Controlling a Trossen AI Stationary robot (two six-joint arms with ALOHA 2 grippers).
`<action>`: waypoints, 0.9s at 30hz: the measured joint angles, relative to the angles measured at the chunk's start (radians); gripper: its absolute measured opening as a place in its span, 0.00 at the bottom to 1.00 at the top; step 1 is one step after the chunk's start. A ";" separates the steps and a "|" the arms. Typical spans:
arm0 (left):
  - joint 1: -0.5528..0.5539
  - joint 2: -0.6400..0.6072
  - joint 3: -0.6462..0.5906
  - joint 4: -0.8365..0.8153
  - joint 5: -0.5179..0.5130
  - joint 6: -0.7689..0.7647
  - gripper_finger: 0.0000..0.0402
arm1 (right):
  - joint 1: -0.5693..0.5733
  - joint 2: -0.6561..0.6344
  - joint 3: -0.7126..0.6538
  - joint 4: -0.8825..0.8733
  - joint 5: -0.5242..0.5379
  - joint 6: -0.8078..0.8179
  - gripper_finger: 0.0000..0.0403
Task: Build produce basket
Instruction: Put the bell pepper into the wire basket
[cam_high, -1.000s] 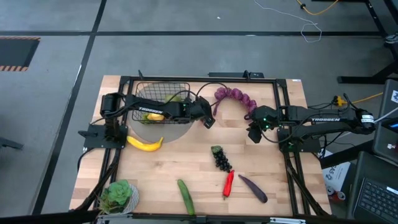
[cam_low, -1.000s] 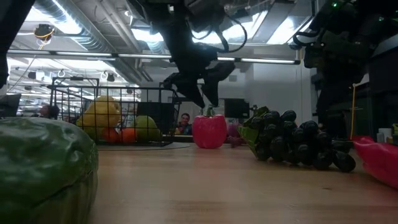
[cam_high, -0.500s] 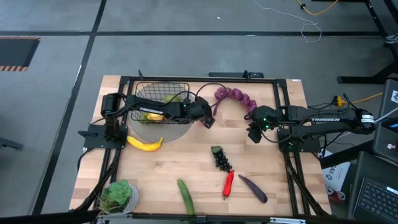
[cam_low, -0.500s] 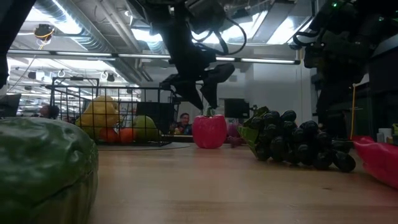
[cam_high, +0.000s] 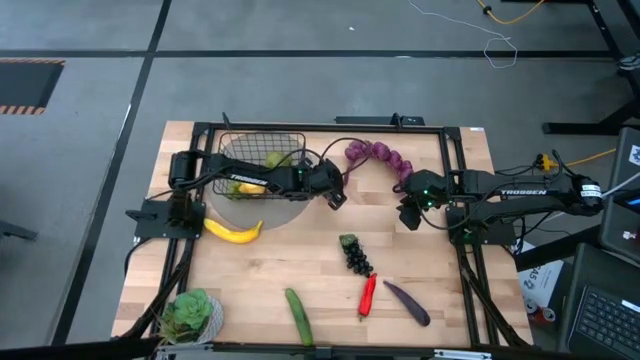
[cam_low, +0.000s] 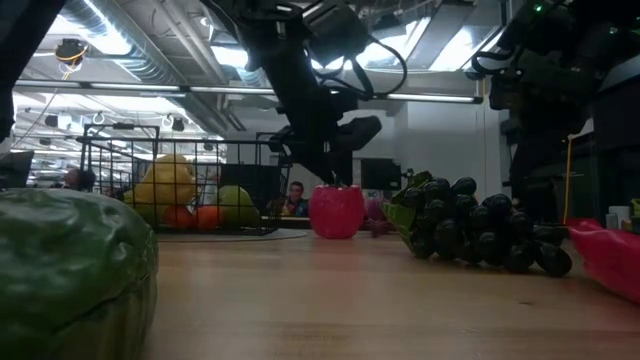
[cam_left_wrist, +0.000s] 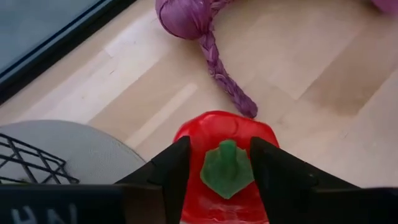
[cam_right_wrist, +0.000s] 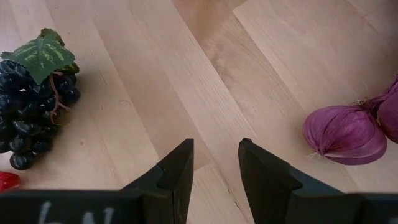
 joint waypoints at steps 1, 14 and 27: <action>0.000 0.000 0.000 0.000 0.000 0.001 0.38 | 0.000 0.000 0.000 0.000 0.000 0.000 0.32; -0.023 -0.037 -0.005 -0.003 -0.069 0.086 0.03 | 0.000 0.000 0.000 -0.002 0.000 0.000 0.32; -0.087 -0.179 -0.003 0.097 -0.139 0.226 0.02 | 0.000 0.000 0.000 -0.013 0.000 0.000 0.32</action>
